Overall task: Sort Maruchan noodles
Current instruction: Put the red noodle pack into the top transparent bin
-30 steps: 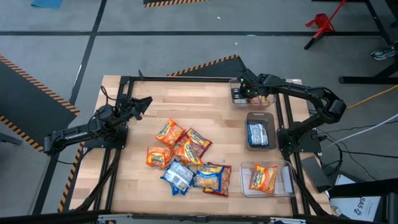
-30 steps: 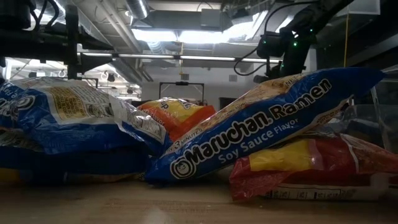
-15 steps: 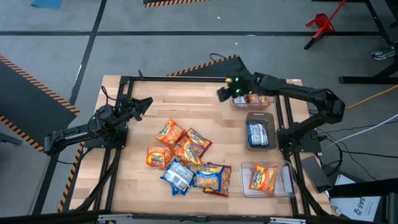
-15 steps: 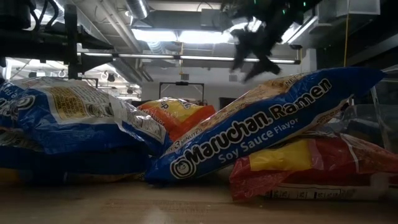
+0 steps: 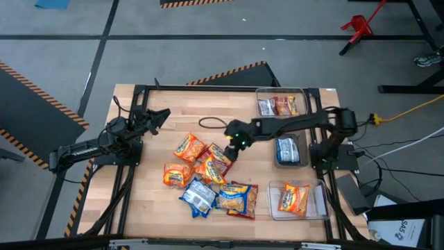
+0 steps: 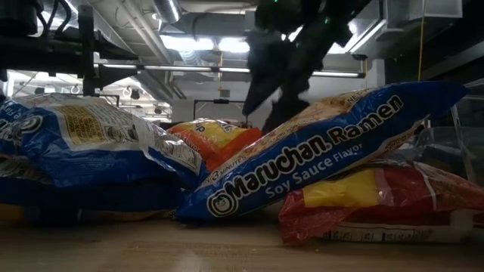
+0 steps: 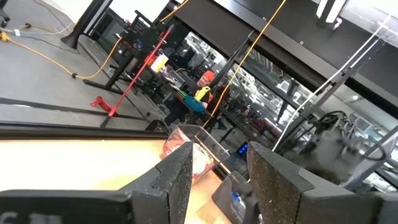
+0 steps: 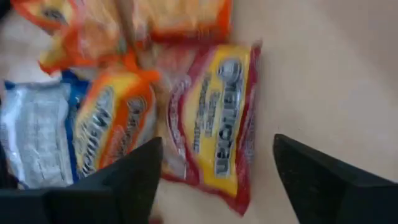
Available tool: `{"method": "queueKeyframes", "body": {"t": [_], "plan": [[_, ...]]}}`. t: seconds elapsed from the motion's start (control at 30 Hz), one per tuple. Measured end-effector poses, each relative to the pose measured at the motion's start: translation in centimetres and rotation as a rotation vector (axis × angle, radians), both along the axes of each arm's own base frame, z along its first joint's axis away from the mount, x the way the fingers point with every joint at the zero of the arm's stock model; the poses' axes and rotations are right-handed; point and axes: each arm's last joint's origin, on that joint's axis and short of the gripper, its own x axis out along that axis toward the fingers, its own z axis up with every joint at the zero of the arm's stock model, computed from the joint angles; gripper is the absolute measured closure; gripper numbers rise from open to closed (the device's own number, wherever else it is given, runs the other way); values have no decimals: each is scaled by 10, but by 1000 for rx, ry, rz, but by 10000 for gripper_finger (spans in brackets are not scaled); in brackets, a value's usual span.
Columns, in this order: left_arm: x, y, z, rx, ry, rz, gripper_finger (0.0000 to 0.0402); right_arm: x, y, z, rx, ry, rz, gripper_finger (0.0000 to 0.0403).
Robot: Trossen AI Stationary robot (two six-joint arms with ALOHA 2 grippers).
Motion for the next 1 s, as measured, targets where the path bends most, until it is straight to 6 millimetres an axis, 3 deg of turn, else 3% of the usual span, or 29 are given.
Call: {"method": "queueKeyframes", "body": {"t": [0.13,0.3,0.5,0.63,0.87,0.93,1.0], "plan": [[0,0,0,1,0,-4,255,11,2,-27,22,33,-22,73],[1,-1,-1,0,10,-21,255,16,2,-54,24,100,-23,62],[1,-1,-1,0,13,-32,255,19,3,-63,52,114,-17,75],[1,-1,-1,-1,16,-32,255,19,3,-63,60,114,-26,148],[1,-1,-1,-1,17,-32,255,19,3,-62,69,115,-24,358],[1,-1,-1,-1,17,-32,255,19,3,-62,69,116,-25,389],[1,-1,-1,-1,17,-32,255,19,3,-63,80,119,-37,389]]}}
